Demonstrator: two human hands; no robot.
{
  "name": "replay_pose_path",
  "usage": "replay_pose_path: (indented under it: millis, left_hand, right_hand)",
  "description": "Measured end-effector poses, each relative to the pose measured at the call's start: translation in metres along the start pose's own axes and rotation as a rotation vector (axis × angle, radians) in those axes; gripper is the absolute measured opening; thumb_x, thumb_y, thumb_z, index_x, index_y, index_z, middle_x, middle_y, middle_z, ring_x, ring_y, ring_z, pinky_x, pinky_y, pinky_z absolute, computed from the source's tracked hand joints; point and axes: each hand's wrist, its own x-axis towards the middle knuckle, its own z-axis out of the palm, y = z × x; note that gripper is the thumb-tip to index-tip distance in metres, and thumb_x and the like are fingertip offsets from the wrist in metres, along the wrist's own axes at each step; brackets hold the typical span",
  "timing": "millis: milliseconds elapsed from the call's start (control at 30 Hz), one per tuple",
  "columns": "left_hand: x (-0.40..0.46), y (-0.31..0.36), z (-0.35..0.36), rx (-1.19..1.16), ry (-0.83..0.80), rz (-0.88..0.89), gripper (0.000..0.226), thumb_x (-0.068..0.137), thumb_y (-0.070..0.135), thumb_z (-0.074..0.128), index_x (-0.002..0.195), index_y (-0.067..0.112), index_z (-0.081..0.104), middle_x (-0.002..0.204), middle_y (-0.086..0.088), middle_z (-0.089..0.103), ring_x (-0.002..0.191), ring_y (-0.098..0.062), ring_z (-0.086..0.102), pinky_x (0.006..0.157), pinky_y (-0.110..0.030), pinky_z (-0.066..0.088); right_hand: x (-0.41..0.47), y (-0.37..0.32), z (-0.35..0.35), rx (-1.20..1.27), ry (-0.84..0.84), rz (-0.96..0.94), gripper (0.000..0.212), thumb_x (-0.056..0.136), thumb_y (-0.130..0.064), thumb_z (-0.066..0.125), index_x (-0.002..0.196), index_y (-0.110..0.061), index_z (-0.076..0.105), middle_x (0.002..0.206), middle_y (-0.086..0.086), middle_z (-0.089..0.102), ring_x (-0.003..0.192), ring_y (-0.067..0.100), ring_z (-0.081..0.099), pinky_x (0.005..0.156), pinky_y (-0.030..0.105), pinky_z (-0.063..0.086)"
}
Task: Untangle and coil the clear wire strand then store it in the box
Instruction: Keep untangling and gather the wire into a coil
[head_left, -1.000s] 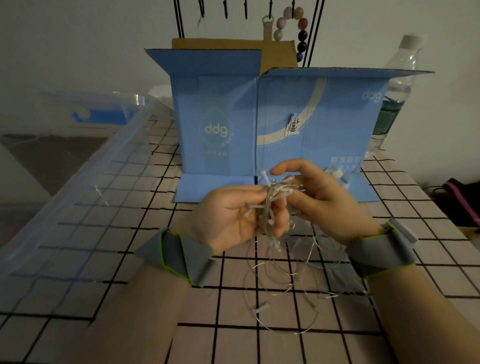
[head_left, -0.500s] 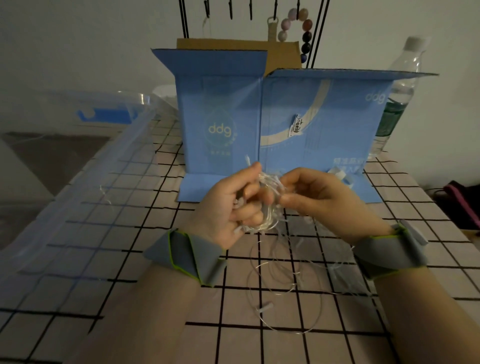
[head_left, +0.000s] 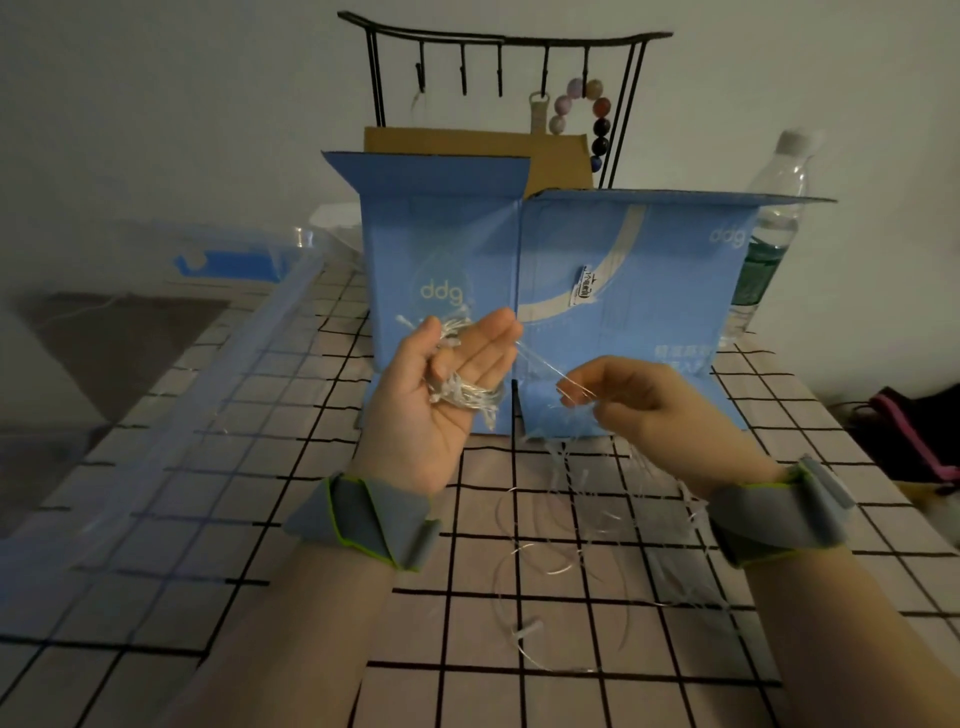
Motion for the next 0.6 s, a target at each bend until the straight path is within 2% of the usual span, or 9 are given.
replay_pose_path:
  millis: [100, 167, 233, 333, 400, 500, 600]
  left_hand:
    - [-0.002, 0.001, 0.003, -0.003, 0.011, 0.030, 0.063, 0.097, 0.026, 0.028, 0.038, 0.018, 0.045, 0.086, -0.009, 0.075, 0.090, -0.020, 0.071, 0.082, -0.028, 0.056]
    - [-0.002, 0.004, 0.004, 0.002, 0.012, 0.056, 0.063, 0.097, 0.026, 0.028, 0.037, 0.018, 0.046, 0.086, -0.008, 0.075, 0.089, -0.019, 0.071, 0.082, -0.028, 0.056]
    - [-0.002, 0.007, 0.006, 0.039, 0.016, 0.088, 0.067, 0.098, 0.026, 0.026, 0.037, 0.015, 0.052, 0.085, -0.005, 0.075, 0.088, -0.017, 0.071, 0.083, -0.027, 0.055]
    - [-0.002, 0.008, 0.007, 0.056, 0.019, 0.134, 0.064, 0.099, 0.027, 0.027, 0.046, 0.013, 0.061, 0.087, -0.003, 0.075, 0.087, -0.014, 0.070, 0.082, -0.025, 0.055]
    - [0.000, 0.008, 0.004, 0.075, 0.029, 0.160, 0.050, 0.098, 0.026, 0.030, 0.058, 0.016, 0.057, 0.092, -0.003, 0.074, 0.081, -0.011, 0.070, 0.076, -0.024, 0.056]
    - [0.002, 0.006, 0.001, 0.170, 0.034, 0.220, 0.040, 0.099, 0.025, 0.030, 0.060, 0.015, 0.037, 0.098, -0.002, 0.074, 0.067, -0.006, 0.067, 0.067, -0.020, 0.052]
    - [0.001, 0.005, 0.001, 0.198, 0.026, 0.249, 0.050, 0.098, 0.024, 0.032, 0.050, 0.020, 0.043, 0.102, -0.002, 0.072, 0.062, -0.006, 0.065, 0.062, -0.018, 0.050]
  right_hand:
    - [-0.003, -0.009, -0.001, 0.108, -0.008, 0.054, 0.020, 0.091, -0.010, 0.050, 0.079, -0.012, 0.065, 0.062, -0.003, 0.058, 0.053, 0.007, 0.052, 0.050, 0.014, 0.040]
    - [-0.005, -0.012, -0.004, 0.101, 0.036, 0.051, 0.028, 0.091, -0.030, 0.050, 0.076, -0.011, 0.065, 0.055, -0.004, 0.049, 0.050, 0.006, 0.042, 0.048, 0.016, 0.034]
    - [-0.008, -0.015, -0.009, 0.091, 0.070, 0.020, 0.034, 0.088, -0.040, 0.051, 0.073, -0.014, 0.065, 0.057, -0.002, 0.048, 0.054, 0.006, 0.043, 0.052, 0.016, 0.035]
    - [-0.012, -0.021, -0.014, 0.100, 0.102, -0.032, 0.019, 0.090, -0.017, 0.053, 0.076, -0.016, 0.066, 0.064, -0.002, 0.060, 0.060, 0.004, 0.053, 0.055, 0.014, 0.041]
    - [-0.012, -0.021, -0.015, 0.093, 0.150, -0.064, 0.019, 0.088, -0.005, 0.054, 0.079, -0.015, 0.066, 0.067, -0.001, 0.065, 0.061, 0.005, 0.057, 0.053, 0.016, 0.045]
    - [-0.012, -0.023, -0.016, 0.029, 0.227, -0.097, 0.017, 0.084, -0.001, 0.060, 0.081, -0.017, 0.065, 0.071, 0.003, 0.064, 0.061, 0.003, 0.056, 0.053, 0.014, 0.045]
    - [-0.015, -0.024, -0.018, -0.118, 0.279, -0.126, 0.018, 0.078, -0.006, 0.068, 0.079, -0.023, 0.061, 0.074, -0.004, 0.062, 0.064, -0.005, 0.052, 0.061, 0.006, 0.038]
